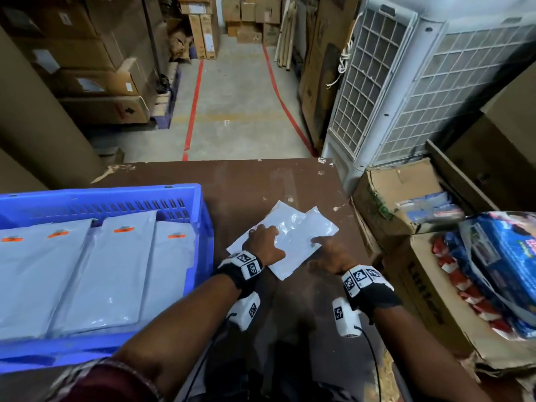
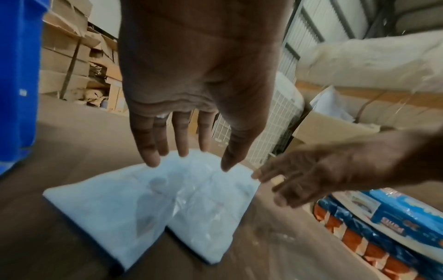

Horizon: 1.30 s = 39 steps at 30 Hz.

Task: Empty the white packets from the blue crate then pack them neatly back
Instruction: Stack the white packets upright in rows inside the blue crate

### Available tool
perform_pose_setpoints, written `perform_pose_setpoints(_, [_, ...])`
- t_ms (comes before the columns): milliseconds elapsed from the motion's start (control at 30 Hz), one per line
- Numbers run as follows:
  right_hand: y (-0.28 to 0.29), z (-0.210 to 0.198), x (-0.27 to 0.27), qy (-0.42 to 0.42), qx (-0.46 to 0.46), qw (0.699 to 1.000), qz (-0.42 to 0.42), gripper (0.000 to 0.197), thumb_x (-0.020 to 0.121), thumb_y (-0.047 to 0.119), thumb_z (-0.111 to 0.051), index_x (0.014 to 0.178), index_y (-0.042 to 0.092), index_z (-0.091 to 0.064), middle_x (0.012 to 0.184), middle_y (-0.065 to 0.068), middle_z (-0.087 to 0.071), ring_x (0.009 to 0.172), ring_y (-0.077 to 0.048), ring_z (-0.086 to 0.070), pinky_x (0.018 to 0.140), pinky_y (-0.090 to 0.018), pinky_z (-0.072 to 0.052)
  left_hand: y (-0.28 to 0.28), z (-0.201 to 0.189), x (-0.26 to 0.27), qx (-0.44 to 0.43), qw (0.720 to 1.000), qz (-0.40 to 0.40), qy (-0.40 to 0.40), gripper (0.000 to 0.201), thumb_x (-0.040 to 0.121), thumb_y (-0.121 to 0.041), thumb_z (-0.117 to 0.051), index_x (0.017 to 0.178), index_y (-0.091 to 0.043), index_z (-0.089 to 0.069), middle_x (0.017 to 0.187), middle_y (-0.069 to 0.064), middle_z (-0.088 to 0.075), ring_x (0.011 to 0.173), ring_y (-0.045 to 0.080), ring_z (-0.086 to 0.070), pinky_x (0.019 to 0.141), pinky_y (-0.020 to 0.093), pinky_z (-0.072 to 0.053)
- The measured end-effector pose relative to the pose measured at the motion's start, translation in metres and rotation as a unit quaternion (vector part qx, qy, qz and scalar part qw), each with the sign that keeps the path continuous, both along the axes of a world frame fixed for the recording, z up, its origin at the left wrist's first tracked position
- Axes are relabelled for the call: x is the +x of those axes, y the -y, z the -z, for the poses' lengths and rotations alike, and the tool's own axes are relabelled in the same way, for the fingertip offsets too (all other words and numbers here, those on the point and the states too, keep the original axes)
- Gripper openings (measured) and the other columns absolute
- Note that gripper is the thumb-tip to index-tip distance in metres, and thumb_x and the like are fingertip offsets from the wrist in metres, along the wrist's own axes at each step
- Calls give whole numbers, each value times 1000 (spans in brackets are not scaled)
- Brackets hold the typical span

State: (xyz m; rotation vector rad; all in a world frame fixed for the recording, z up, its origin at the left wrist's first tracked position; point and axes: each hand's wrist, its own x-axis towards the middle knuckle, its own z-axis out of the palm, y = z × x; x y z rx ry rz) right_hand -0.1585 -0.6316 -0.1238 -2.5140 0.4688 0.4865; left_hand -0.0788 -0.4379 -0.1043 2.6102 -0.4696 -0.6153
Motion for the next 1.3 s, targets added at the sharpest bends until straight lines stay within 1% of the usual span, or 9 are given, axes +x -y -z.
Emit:
perform_pose_setpoints(133, [3, 10, 18, 33, -48, 997, -47, 90, 75, 28, -83, 150, 16, -34, 159, -8, -25, 147, -25, -24, 118, -30, -21, 16, 24, -1, 54, 998, 4, 21, 80, 80, -34, -68, 148, -24, -28, 152, 6, -24, 139, 34, -25, 109, 47, -36])
perform_pose_setpoints(267, [3, 21, 33, -16, -98, 986, -130, 103, 80, 29, -78, 157, 24, -11, 165, -3, 1, 152, -30, 1, 122, -43, -18, 23, 44, 6, 103, 994, 27, 35, 87, 89, -29, -60, 156, -26, -6, 163, 7, 5, 149, 36, 1, 117, 52, -21])
perform_pose_setpoints(367, [2, 31, 33, -34, -103, 982, -154, 105, 82, 34, -74, 157, 31, -1, 165, 0, 10, 152, -31, 8, 121, -52, -17, 22, 57, 14, 109, 994, 19, 24, 91, 88, -33, -60, 156, -30, 1, 163, 8, 9, 148, 40, -4, 116, 56, -22])
perform_pose_setpoints(567, [1, 43, 31, -34, -142, 978, -151, 104, 84, 50, -68, 156, 37, 5, 165, 2, 8, 151, -32, 0, 117, -56, -16, 18, 62, 23, 99, 992, 20, 72, 83, 89, -31, -55, 156, -22, -8, 154, 9, -25, 135, 35, -34, 106, 50, -38])
perform_pose_setpoints(733, [1, 41, 41, -43, -214, 962, -164, 93, 90, 49, -61, 157, 36, 2, 165, 2, -2, 148, -33, -11, 115, -58, -19, 7, 63, 33, -129, 980, -136, 73, 53, 83, -26, -52, 132, -7, -51, 122, 21, -55, 110, 39, -54, 93, 41, -44])
perform_pose_setpoints(967, [-4, 33, 25, 19, -266, 946, -186, 55, 101, 49, -35, 152, 29, -29, 155, 0, -30, 140, -32, -28, 113, -54, -23, -19, 59, 30, -278, 894, -346, -52, 24, 89, -20, -56, 108, -8, -64, 102, 8, -67, 94, 30, -61, 79, 32, -48])
perform_pose_setpoints(1100, [-5, 23, 12, 51, -260, 948, -174, 42, 103, 39, -34, 136, 24, -54, 140, -1, -49, 128, -29, -44, 108, -45, -30, -29, 62, 23, -326, 866, -372, -74, 20, 85, -17, -59, 104, -13, -64, 102, 6, -68, 91, 28, -62, 85, 37, -52])
perform_pose_setpoints(1200, [0, 16, 2, 62, -264, 948, -165, 38, 101, 38, -37, 128, 20, -55, 131, -2, -56, 120, -28, -52, 99, -41, -38, -33, 56, 17, -350, 857, -368, -87, 10, 89, -4, -58, 96, -10, -64, 97, 8, -67, 86, 27, -61, 77, 31, -49])
perform_pose_setpoints(1300, [9, 6, -7, 115, -205, 965, -119, 30, 101, 34, -39, 115, 14, -57, 116, -9, -63, 107, -31, -59, 88, -40, -43, -38, 58, 14, -355, 856, -362, -104, 10, 86, -7, -63, 83, -16, -64, 96, 9, -72, 91, 33, -68, 85, 45, -56])
